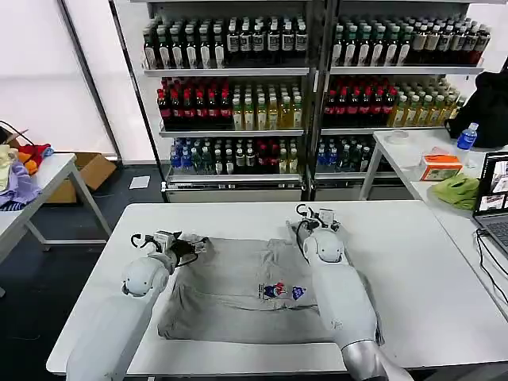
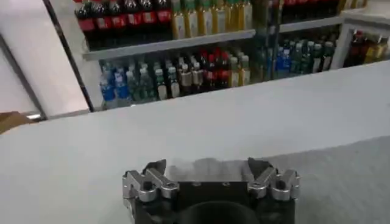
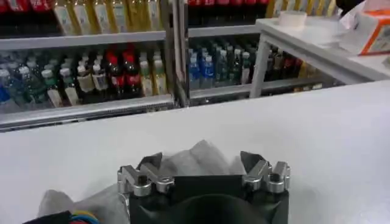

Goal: Fold and organize the clothes.

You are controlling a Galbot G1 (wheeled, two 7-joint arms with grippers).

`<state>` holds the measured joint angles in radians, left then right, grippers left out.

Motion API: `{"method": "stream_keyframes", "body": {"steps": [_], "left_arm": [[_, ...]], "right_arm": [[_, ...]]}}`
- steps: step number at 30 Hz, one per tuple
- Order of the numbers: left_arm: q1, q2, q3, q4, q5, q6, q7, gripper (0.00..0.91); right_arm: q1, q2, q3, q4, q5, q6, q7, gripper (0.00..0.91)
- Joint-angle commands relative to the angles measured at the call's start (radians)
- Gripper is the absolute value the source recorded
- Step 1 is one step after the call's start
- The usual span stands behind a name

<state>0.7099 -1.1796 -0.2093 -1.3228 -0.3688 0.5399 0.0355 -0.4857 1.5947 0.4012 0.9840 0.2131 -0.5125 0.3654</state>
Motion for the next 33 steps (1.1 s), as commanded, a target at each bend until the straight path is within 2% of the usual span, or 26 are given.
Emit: {"method": "stream_keyframes", "body": {"steps": [1, 2, 3, 5, 6, 15, 24, 27, 31, 33], "left_arm": [[-0.006, -0.009, 0.008, 0.049, 0.011, 0.001, 0.005, 0.484], [-0.002, -0.007, 0.006, 0.050, 0.011, 0.001, 0.007, 0.151], [0.000, -0.005, 0.005, 0.050, 0.011, 0.002, 0.009, 0.050], [0.005, -0.001, 0.003, 0.042, 0.010, 0.006, 0.017, 0.010], [0.011, 0.001, 0.002, 0.038, 0.009, 0.009, 0.018, 0.010], [0.108, 0.015, -0.006, -0.108, 0.006, 0.039, 0.033, 0.010], [0.176, -0.009, -0.032, -0.149, 0.011, 0.034, 0.044, 0.010], [0.164, -0.008, -0.041, -0.150, -0.008, -0.001, 0.022, 0.000], [0.148, -0.005, -0.048, -0.161, -0.015, -0.106, -0.028, 0.000], [0.143, -0.006, -0.052, -0.170, -0.026, -0.126, -0.052, 0.000]], "right_arm": [[-0.010, 0.009, -0.005, -0.023, -0.002, -0.014, -0.004, 0.867], [-0.023, 0.008, -0.009, -0.012, -0.001, -0.017, 0.000, 0.675], [-0.027, 0.007, -0.010, -0.006, -0.001, -0.019, 0.001, 0.433], [-0.042, 0.003, -0.017, 0.008, -0.002, -0.024, 0.003, 0.212], [-0.048, 0.002, -0.019, 0.012, -0.002, -0.027, 0.005, 0.010], [-0.099, -0.009, -0.025, 0.102, 0.004, -0.063, 0.028, 0.000], [-0.138, -0.012, -0.043, 0.148, 0.002, -0.065, 0.040, 0.000], [-0.135, -0.005, -0.033, 0.143, 0.011, -0.042, 0.054, 0.000], [-0.125, -0.002, -0.014, 0.158, 0.046, 0.011, 0.052, 0.000], [-0.124, -0.006, -0.014, 0.181, 0.060, 0.018, 0.051, 0.000]]}}
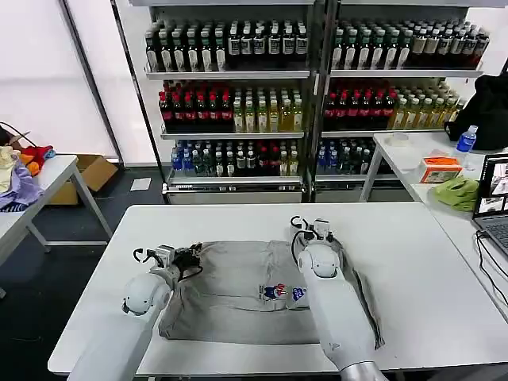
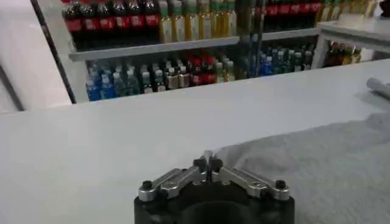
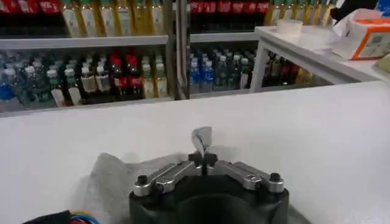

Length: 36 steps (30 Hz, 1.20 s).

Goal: Fold and organize the clothes.

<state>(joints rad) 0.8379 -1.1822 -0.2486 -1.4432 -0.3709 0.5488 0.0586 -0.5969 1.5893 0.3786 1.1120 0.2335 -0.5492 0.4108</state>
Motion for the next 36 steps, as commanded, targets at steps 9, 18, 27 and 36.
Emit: {"method": "stream_keyframes", "body": {"steps": [9, 18, 27, 36], "left_arm": [[0.029, 0.014, -0.048, -0.117, -0.054, -0.169, -0.081, 0.000], [0.114, 0.010, -0.054, -0.214, -0.037, -0.159, -0.071, 0.000], [0.193, 0.009, -0.082, -0.282, -0.029, -0.140, -0.062, 0.000], [0.285, 0.008, -0.103, -0.355, 0.007, -0.138, -0.035, 0.000]], "right_arm": [[-0.067, -0.049, -0.027, 0.233, 0.088, 0.048, 0.026, 0.000], [-0.181, -0.103, -0.049, 0.449, 0.080, 0.042, 0.029, 0.000], [-0.325, -0.180, -0.020, 0.666, 0.137, 0.018, 0.061, 0.000], [-0.531, -0.263, 0.059, 0.896, 0.224, -0.021, 0.089, 0.000]]}}
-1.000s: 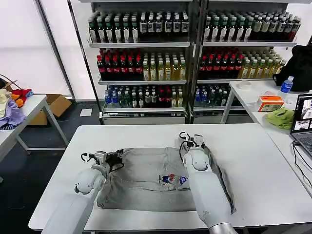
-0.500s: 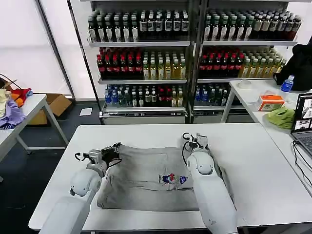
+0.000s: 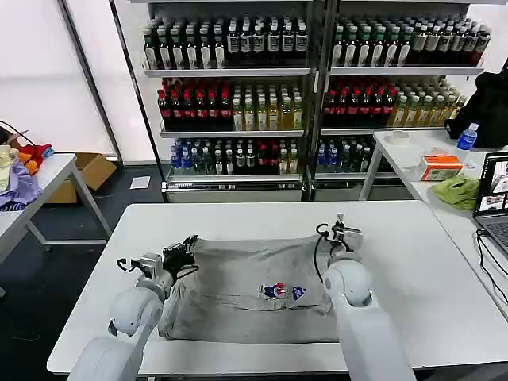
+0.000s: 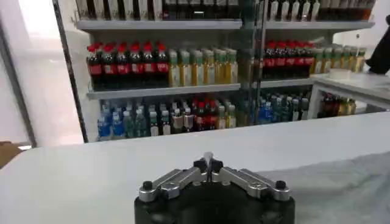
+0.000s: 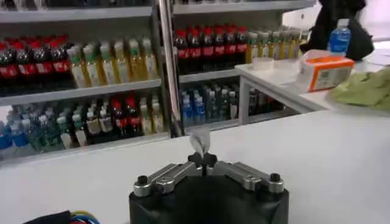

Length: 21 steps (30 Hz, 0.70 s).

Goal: Fold and organize the clothes.

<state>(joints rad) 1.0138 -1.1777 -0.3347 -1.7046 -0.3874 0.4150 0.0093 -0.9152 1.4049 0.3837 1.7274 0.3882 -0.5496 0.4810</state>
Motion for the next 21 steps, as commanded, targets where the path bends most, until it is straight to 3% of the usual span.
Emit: {"method": "stream_keyframes", "body": {"steps": [1, 21], "left_arm": [[0.114, 0.004, -0.020, -0.095, 0.027, -0.005, 0.016, 0.000], [0.263, 0.002, -0.078, -0.148, 0.099, 0.008, 0.038, 0.000]], "right_arm": [[-0.228, -0.081, 0.058, 0.295, 0.069, -0.024, 0.025, 0.000], [-0.477, -0.073, 0.098, 0.341, 0.020, 0.043, 0.018, 0.000]]}}
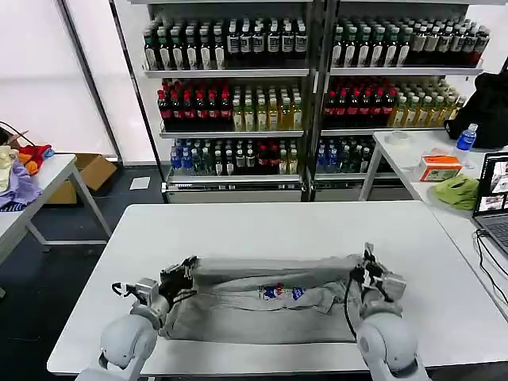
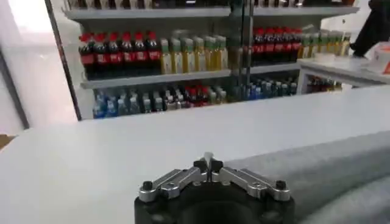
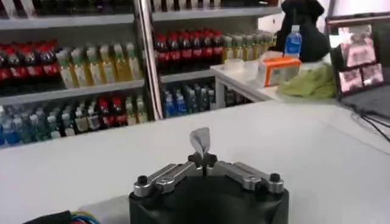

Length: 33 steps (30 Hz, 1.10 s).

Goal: Fold and organize the clothes.

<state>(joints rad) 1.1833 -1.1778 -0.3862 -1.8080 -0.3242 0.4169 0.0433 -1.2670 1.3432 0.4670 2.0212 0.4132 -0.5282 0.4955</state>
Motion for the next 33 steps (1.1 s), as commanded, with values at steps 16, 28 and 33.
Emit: {"method": "stream_keyframes", "body": {"steps": [16, 28, 33], "left_arm": [[0.207, -0.014, -0.053, -0.140, 0.085, 0.003, 0.029, 0.000], [0.249, -0.024, -0.076, -0.140, 0.153, -0.009, 0.041, 0.000], [0.261, -0.028, -0.080, -0.144, 0.171, -0.008, 0.040, 0.000]], "right_arm": [[-0.181, 0.004, 0.003, 0.018, -0.044, 0.062, -0.014, 0.000], [-0.156, 0.016, -0.017, -0.061, -0.099, 0.082, -0.032, 0.000], [-0.159, 0.014, -0.023, -0.068, -0.115, 0.083, -0.043, 0.000]]}}
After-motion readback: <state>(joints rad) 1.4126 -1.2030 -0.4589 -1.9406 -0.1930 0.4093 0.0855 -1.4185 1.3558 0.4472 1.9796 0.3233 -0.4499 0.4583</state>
